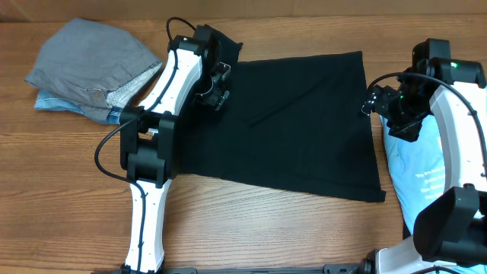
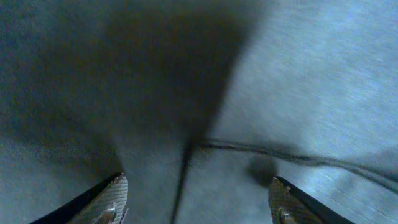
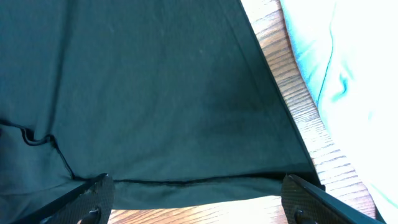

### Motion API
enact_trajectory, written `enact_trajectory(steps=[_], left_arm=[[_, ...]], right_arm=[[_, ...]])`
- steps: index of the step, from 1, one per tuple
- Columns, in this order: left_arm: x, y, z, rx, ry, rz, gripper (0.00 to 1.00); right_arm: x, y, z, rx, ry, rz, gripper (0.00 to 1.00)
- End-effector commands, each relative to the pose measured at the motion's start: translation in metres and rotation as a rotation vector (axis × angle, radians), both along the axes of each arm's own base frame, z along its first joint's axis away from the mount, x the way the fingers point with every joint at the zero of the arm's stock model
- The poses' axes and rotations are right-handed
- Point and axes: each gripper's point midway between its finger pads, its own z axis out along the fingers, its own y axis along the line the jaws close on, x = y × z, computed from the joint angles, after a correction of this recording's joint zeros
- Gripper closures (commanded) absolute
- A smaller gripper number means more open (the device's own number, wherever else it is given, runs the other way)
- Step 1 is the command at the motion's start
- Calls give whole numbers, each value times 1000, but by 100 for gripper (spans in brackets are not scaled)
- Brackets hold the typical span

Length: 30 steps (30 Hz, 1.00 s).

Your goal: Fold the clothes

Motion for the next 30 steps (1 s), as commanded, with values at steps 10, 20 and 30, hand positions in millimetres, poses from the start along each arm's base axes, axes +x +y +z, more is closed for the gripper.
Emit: enact_trajectory(steps=[10,20,30], left_arm=[[5,-19,2,-111,-13,-39,42],[0,-16,1,-101,1,-80,51],[4,-24,1,-139,-12,-76,46]], right_arm=[[3,0,3,0,-26,-1,11],[4,0,3,0,-29,-1,12],[4,0,3,0,-30,-1,12]])
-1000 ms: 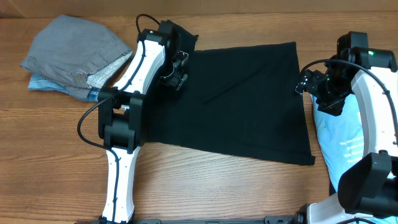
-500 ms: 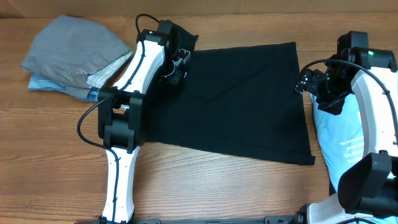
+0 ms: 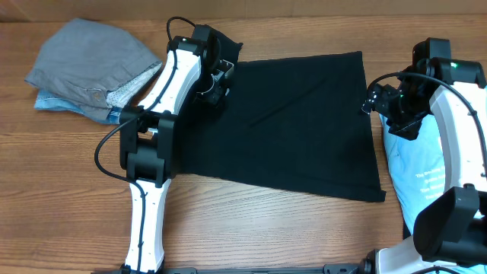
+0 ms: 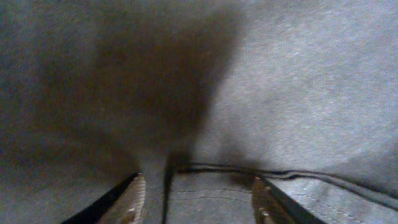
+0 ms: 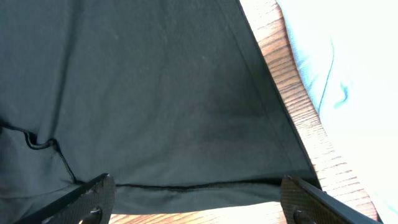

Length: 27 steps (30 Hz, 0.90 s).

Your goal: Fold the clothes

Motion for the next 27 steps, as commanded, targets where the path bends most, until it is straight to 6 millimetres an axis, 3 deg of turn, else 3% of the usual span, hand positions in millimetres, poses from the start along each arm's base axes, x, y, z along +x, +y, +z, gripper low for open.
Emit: enact_trajectory(steps=[1,4,6,9,10,15,18,27], left_arm=[[-2,-10,0,-54,13,-20,50],[-8,-12,-2,-71,40,-21,60],[-15,-13,-2,-78,70,-21,73],[-19,-10,-3,-63,88,-26,81],[-21,-4,-3,-31,94,-23,94],[-27,13,8,64,112,-16,96],[-25,22,31,111,104,3,96],[-24,32,143,79,-19,73,96]], right_arm=[[0,0,3,3,-12,-1,12],[-1,1,3,3,-10,-1,12],[-1,1,3,3,-10,-1,12],[-1,1,3,3,-11,-1,12],[-1,1,3,3,-11,-1,12],[1,-1,3,-5,-19,-3,16],[6,-5,4,-6,-37,-28,16],[-9,-49,10,2,-24,-176,19]])
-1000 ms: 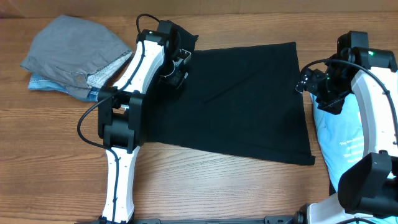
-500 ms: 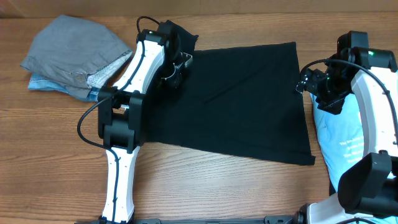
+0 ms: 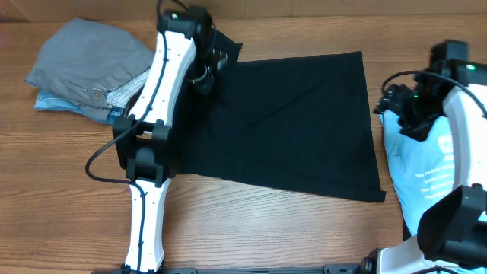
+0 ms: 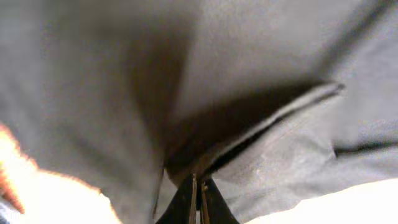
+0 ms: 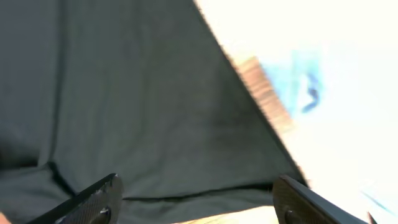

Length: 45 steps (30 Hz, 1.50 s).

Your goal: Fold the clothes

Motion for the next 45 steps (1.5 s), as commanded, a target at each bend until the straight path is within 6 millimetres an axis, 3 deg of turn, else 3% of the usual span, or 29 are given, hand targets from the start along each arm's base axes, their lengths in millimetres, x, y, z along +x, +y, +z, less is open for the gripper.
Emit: enact_trajectory(steps=[1,8,10,13,16,24,29,33,40,45], left_arm=[[6,10,61,-13,-136,61,96],[-13,10,138,-62,-296,110,96],[-29,11,167,-83,-347,130,96],[-47,13,176,-88,-344,149,96],[-74,12,167,-95,-269,160,96],[-160,15,107,-26,31,240,96],[-212,18,82,18,161,278,96],[-245,21,76,8,210,287,96],[-293,10,89,-155,218,303,96],[-315,8,91,-212,223,335,90]], right_arm=[[-9,-20,13,4,-31,-74,19],[-22,-34,32,20,-77,-117,18],[-24,-35,33,20,-78,-118,18],[-23,-35,33,19,-83,-119,18],[-22,-35,33,17,-86,-119,18],[-19,-36,34,14,-96,-118,17],[-19,-36,33,14,-93,-115,12],[-19,-36,25,20,-76,-116,9],[-32,-31,-15,45,-8,-122,12],[-30,-32,-18,41,-20,-122,12]])
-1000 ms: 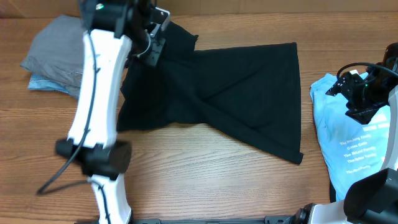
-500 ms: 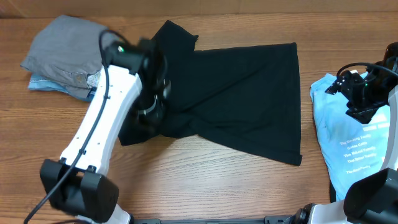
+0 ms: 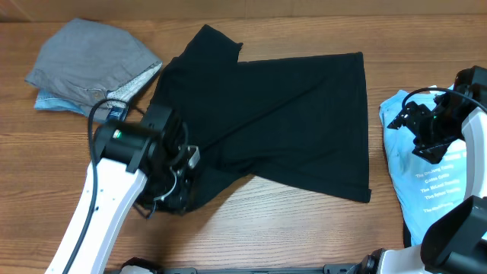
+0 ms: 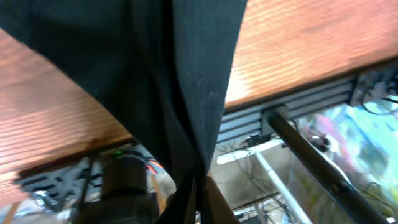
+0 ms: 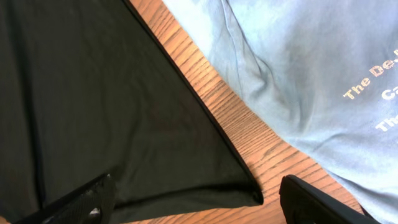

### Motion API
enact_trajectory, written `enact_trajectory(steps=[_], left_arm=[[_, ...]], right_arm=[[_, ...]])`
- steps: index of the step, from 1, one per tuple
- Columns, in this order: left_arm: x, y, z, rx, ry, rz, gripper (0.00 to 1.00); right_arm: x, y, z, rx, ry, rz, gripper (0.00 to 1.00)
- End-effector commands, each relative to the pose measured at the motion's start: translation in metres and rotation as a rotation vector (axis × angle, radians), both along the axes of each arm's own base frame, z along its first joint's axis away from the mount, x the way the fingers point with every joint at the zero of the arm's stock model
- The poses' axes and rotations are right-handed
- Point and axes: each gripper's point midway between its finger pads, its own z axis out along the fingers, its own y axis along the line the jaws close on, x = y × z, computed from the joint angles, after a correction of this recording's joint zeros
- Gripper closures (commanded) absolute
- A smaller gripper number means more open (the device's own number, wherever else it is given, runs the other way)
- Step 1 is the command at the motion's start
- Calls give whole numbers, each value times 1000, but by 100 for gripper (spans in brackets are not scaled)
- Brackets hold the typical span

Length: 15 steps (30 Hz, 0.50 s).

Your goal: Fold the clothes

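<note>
A black garment (image 3: 289,114) lies spread across the middle of the table, with its front-left part bunched toward the table's front. My left gripper (image 3: 179,187) is at that bunched part, shut on a fold of the black cloth (image 4: 186,93). In the left wrist view the shut left gripper (image 4: 199,202) has the cloth hanging from it. My right gripper (image 3: 423,131) is open beyond the garment's right edge, above a light blue shirt. In the right wrist view my right gripper (image 5: 196,202) frames the black garment's corner (image 5: 245,190) with nothing between its fingers.
A light blue printed T-shirt (image 3: 426,179) lies at the right edge, under the right arm. A grey garment (image 3: 91,57) sits on folded denim (image 3: 47,101) at the back left. The left wrist view shows the table's front edge (image 4: 292,68) and the frame below it.
My left gripper was shut on the cloth at the garment's back left. It is now at the front left, still shut on cloth, and that side is bunched. The right gripper has moved right.
My left gripper stood open over the garment's back-left part, then with its fingers closer together, then shut on a fold there. Now it holds cloth at the front left. The right gripper stayed open by the garment's right edge and now hangs over the blue shirt.
</note>
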Motion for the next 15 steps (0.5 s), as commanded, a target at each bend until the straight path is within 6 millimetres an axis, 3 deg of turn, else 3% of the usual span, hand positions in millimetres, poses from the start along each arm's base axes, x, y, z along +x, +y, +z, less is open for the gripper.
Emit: enact_trajectory(steps=[1,5,8,12,15], left_arm=[[-20,-9,2,-76,26,54,87],[-31,-7,-3,-83,45,68,84],[-33,-7,-3,-84,44,70,77],[-26,17,-11,59,2,81,53],[-1,29,-17,146,-78,181,39]], right_arm=[[3,-2,2,-4,-23,-5,12],[4,-2,2,-5,-23,-5,10],[4,-3,2,-6,-26,-5,9],[4,-2,1,-4,-23,-5,8],[1,1,-6,6,-13,-4,8]])
